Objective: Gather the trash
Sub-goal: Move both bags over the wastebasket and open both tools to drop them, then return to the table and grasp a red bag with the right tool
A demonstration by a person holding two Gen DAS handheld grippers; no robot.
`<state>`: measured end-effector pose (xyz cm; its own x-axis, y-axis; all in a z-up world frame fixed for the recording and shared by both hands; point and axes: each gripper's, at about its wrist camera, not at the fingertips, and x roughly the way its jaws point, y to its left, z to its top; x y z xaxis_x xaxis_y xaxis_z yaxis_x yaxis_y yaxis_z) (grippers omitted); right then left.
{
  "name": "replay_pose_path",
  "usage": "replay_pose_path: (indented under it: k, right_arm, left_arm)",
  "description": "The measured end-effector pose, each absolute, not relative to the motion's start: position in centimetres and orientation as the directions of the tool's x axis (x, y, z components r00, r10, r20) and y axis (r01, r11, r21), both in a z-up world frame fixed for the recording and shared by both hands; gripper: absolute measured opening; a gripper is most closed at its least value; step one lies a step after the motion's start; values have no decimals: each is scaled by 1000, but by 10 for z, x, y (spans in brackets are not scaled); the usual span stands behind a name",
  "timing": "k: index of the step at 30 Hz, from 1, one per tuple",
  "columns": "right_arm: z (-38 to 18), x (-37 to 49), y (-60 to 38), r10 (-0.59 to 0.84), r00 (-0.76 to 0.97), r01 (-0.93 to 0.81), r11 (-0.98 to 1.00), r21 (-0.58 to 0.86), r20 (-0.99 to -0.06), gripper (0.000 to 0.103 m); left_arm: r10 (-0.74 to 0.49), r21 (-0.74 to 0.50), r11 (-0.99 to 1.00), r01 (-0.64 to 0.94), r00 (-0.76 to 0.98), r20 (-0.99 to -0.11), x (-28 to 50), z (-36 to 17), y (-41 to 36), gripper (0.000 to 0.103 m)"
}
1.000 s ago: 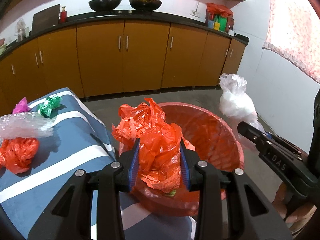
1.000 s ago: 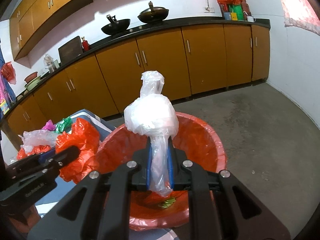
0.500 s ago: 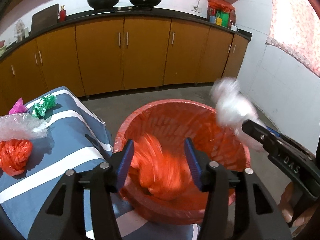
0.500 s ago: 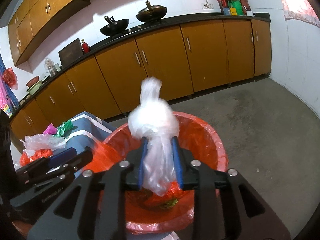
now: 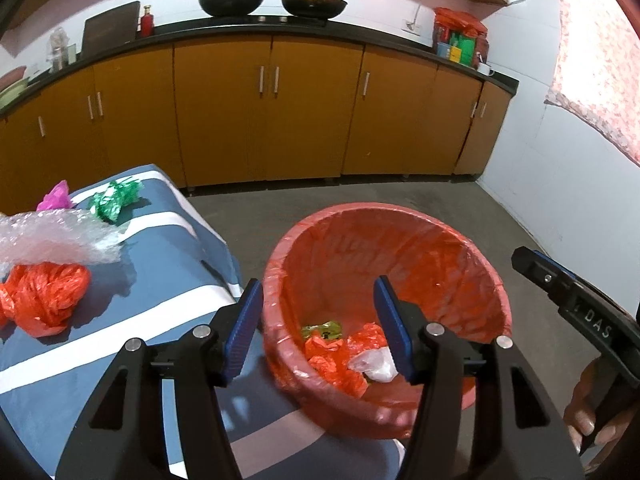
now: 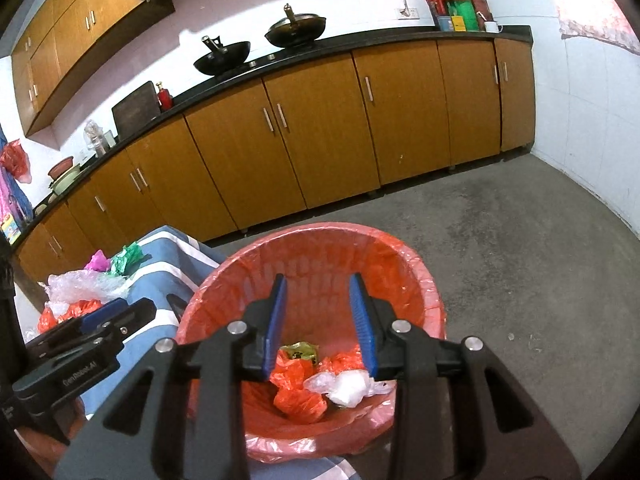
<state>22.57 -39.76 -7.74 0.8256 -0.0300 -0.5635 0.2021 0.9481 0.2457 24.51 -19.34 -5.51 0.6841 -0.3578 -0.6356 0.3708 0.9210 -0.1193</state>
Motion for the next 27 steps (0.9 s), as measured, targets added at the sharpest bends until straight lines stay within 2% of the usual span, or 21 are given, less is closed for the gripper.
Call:
replay_pose_path:
  k: [8, 14, 27]
  right_arm:
    - [-71, 231, -370, -3, 823, 156, 963, 220, -568, 34]
    - [-68, 238, -338, 41, 818, 96, 974, 206, -574, 34]
    - [-71, 266, -206, 222, 770, -134, 973, 188, -599, 34]
  left_arm:
    - [-328, -146, 940, 307, 703, -631, 239, -56, -155, 63]
    - [-270, -140, 962, 236, 728, -630, 229, -58, -110, 63]
    - [2, -41, 999, -33, 806, -592, 194, -61, 43, 67]
